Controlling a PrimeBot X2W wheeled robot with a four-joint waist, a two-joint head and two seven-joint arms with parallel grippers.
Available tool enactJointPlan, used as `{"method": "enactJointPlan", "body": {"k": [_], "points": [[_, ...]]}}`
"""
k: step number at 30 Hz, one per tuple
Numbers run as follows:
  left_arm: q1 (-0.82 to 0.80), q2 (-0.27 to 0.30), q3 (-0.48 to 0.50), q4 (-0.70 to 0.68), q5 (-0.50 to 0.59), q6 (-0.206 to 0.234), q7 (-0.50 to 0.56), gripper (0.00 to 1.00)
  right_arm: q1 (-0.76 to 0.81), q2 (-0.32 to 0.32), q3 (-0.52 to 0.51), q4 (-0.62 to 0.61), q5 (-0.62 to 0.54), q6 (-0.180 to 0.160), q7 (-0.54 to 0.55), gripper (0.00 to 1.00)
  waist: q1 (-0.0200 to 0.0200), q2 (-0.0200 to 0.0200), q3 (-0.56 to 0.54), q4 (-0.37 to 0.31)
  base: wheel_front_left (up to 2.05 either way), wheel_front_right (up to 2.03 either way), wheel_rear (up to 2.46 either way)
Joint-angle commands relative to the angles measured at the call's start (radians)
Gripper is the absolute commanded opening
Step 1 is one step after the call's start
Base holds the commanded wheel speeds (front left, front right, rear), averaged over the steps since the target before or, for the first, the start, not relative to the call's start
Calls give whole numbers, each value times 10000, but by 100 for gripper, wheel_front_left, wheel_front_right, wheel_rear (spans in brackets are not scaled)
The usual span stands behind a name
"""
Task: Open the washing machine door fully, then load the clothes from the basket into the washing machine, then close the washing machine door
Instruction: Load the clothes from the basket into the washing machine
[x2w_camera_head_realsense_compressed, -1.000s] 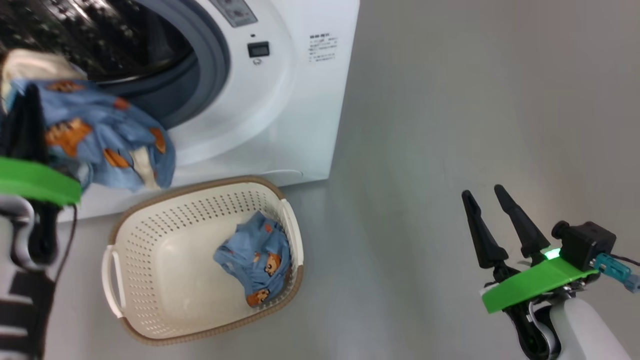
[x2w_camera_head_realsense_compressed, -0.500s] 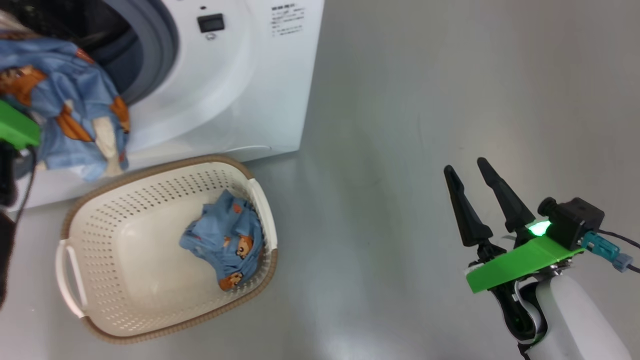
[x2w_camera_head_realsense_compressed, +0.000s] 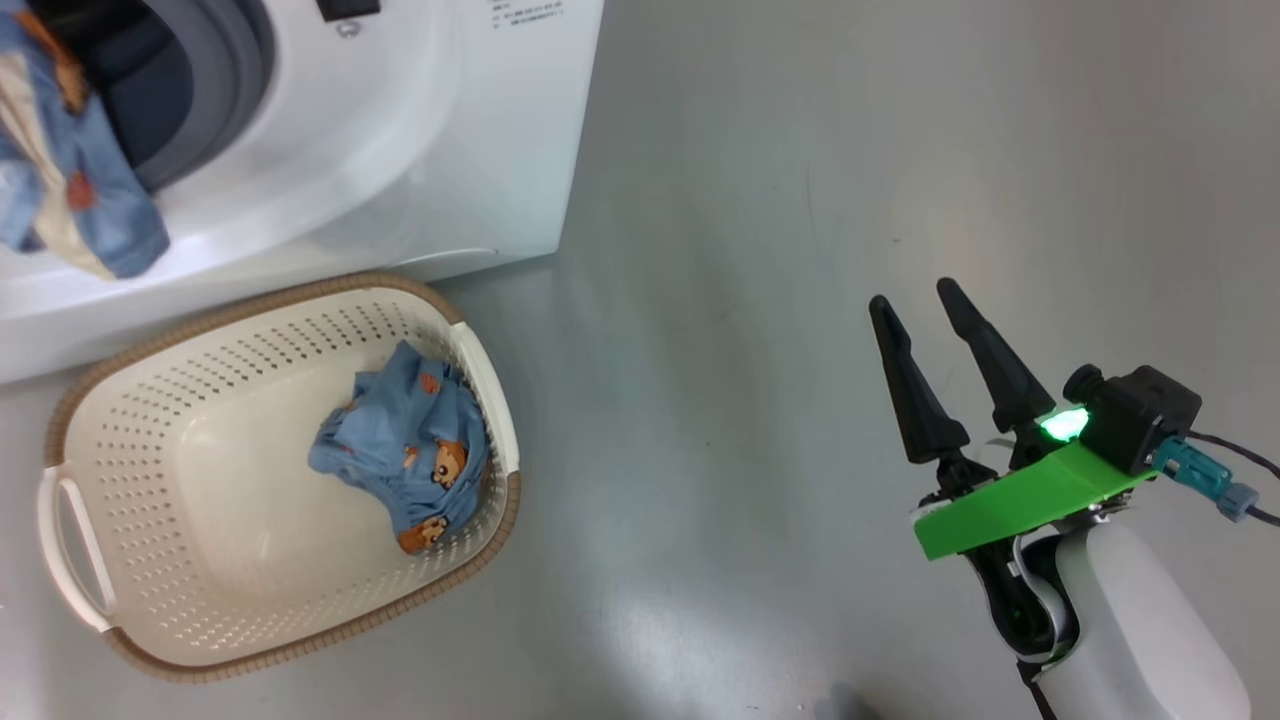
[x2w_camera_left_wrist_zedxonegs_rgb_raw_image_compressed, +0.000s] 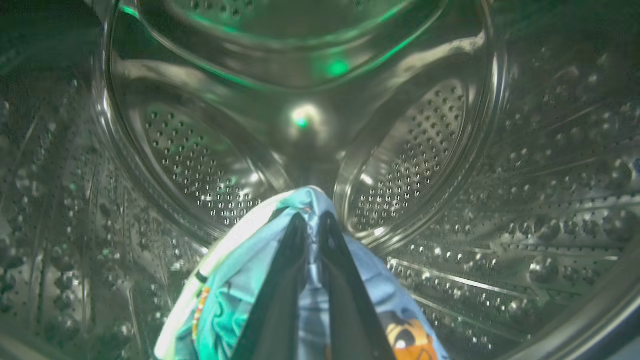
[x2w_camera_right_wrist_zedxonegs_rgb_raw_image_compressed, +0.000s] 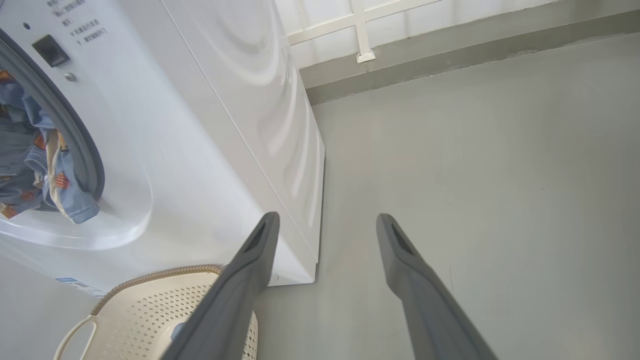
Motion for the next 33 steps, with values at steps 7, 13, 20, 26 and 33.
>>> {"method": "enactJointPlan", "body": {"k": [7, 13, 20, 26, 33], "points": [[545, 128, 824, -586, 831, -15, -61, 2, -129, 164, 242, -270, -137, 16, -120, 100, 0, 0, 187, -1, 0, 0, 0], [497, 148, 477, 126, 816, -15, -61, 100, -163, 210, 288, -256, -129, 16, -120, 100, 0, 0, 245, 37, 0, 0, 0], [511, 116, 385, 235, 668, -15, -61, 100, -181, 195, 286, -215, -104, 16, -120, 100, 0, 0, 191, 88, 0, 0, 0], [805, -72, 419, 143, 492, -15, -61, 100, -141, 172, 327, -181, -93, 16, -120, 100, 0, 0, 65, 163, 0, 0, 0], [1930, -551, 750, -376, 354, -15, -61, 100, -4, 52, 289, -98, -75, 16, -120, 100, 0, 0, -358, 380, 0, 0, 0]]}}
